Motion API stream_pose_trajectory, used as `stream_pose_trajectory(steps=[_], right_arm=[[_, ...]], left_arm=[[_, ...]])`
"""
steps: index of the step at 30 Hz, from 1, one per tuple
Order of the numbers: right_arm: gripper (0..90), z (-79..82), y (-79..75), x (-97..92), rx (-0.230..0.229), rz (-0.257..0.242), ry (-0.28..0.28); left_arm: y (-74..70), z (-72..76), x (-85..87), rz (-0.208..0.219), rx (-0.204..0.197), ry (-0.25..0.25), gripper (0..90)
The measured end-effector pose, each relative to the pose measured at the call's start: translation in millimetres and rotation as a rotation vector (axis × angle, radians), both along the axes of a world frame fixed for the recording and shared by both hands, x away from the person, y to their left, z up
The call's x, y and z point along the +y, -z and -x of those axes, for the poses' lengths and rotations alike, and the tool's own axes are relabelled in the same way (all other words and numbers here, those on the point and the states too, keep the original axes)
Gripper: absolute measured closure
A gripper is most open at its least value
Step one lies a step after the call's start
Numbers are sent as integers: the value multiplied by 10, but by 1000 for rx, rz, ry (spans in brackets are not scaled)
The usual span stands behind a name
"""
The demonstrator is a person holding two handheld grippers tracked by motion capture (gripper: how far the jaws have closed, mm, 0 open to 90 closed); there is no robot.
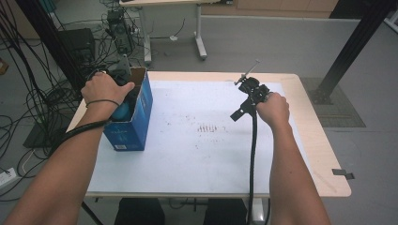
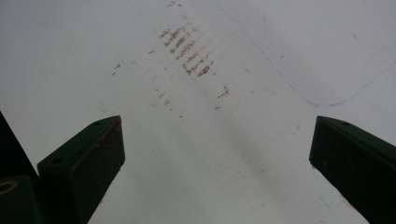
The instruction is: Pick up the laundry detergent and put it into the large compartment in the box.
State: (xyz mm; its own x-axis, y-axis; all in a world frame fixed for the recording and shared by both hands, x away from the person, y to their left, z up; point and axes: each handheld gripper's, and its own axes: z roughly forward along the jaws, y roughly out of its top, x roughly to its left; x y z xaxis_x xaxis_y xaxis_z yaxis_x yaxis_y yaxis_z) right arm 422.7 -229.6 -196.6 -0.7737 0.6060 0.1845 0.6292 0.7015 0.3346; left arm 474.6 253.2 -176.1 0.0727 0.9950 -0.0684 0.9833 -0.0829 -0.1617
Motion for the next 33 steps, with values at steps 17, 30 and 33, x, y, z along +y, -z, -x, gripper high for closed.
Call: stream_pose_trajectory(steps=[17,30,33], right_arm=[[34,11,-18,5,-7,0,-1],[34,12,-13,-7,-4,-6,1],[34,10,-19,-5,-6,-5,0]], left_arm=[[-2,1,30,6,5,-2,367],[0,-4,31,8,7,-1,366],[0,-1,27,7,5,-1,366]])
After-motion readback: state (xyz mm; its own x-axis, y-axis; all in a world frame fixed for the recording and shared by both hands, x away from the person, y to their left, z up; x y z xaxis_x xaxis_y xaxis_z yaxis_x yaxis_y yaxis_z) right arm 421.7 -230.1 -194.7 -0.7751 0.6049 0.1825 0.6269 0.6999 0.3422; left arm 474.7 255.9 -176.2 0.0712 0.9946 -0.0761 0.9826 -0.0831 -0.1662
